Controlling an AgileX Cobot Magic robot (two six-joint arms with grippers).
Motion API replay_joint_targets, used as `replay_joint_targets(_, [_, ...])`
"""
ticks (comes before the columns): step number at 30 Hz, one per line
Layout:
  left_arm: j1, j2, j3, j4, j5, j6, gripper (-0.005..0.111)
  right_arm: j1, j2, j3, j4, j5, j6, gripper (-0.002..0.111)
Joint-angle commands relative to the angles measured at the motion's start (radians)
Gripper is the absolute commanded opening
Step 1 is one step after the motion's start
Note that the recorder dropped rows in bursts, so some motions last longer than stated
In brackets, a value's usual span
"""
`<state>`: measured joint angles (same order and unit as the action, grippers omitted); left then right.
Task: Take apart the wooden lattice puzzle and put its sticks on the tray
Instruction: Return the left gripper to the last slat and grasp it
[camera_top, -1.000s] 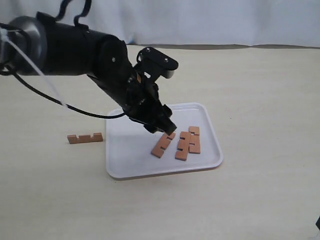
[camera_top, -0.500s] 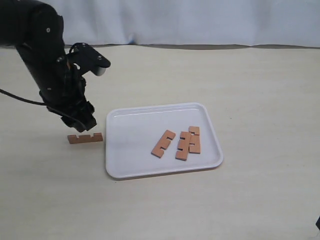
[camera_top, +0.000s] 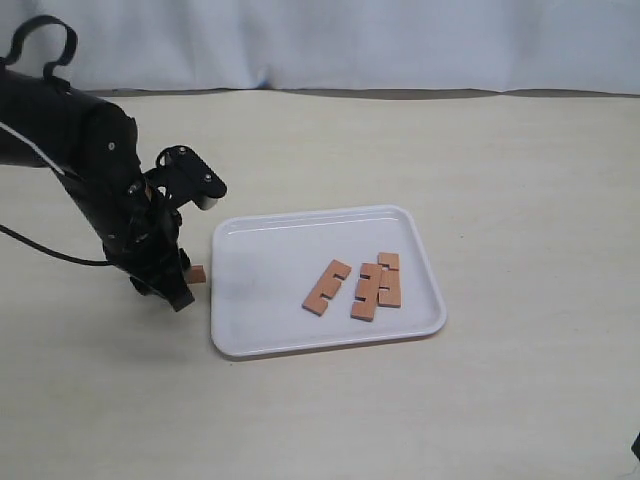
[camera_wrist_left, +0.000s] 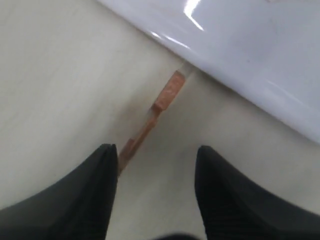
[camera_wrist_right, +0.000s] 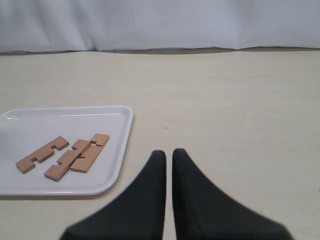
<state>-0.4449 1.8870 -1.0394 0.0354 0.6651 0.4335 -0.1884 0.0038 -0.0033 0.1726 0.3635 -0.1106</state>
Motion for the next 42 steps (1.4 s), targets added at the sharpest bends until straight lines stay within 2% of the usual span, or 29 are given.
replay_joint_targets(1, [0.002, 0.038, 0.001, 0.005, -0.065, 0.004, 0.046, -0.007, -0.004, 0.003, 0.003, 0.001, -0.002, 0.005])
replay_joint_targets(7, [0.002, 0.056, 0.001, 0.009, -0.109, 0.004, 0.046, -0.007, -0.004, 0.003, 0.003, 0.001, -0.002, 0.005])
replay_joint_targets(11, [0.002, 0.056, 0.001, -0.009, -0.081, 0.006, 0.046, -0.007, -0.004, 0.003, 0.003, 0.001, -0.002, 0.005])
replay_joint_targets(18, [0.002, 0.056, -0.001, -0.058, -0.035, 0.006, 0.059, -0.007, -0.004, 0.003, 0.003, 0.001, -0.002, 0.005])
replay_joint_targets(29, [0.002, 0.061, -0.001, -0.054, -0.058, -0.014, 0.059, -0.007, -0.004, 0.003, 0.003, 0.001, -0.002, 0.005])
replay_joint_targets(31, [0.002, 0.061, -0.001, -0.054, -0.058, -0.014, 0.055, -0.007, -0.004, 0.003, 0.003, 0.001, -0.002, 0.005])
replay_joint_targets(34, [0.002, 0.061, -0.001, -0.054, -0.061, -0.014, 0.042, -0.007, -0.004, 0.003, 0.003, 0.001, -0.002, 0.005])
replay_joint_targets(36, [0.002, 0.061, -0.001, -0.054, -0.068, -0.016, 0.041, -0.007, -0.004, 0.003, 0.003, 0.001, -0.002, 0.005])
replay_joint_targets(42, [0.002, 0.061, -0.001, -0.057, -0.072, -0.018, 0.057, -0.007, -0.004, 0.003, 0.003, 0.001, -0.002, 0.005])
